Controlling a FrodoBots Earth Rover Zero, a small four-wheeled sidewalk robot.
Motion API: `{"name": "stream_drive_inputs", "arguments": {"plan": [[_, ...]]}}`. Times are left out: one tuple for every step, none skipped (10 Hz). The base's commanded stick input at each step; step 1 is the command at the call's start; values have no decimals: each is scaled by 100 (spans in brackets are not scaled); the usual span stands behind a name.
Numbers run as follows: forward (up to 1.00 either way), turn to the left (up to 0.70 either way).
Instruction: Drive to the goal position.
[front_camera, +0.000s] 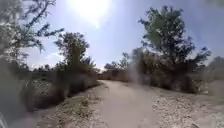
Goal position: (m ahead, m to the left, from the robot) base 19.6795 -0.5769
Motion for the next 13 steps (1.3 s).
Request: {"name": "stream_drive_inputs", "arguments": {"plan": [[69, 1], [69, 1], [69, 1], [69, 1], [69, 1], [69, 1], [69, 1], [69, 1], [69, 1], [69, 1], [69, 1], [69, 1], [69, 1]]}}
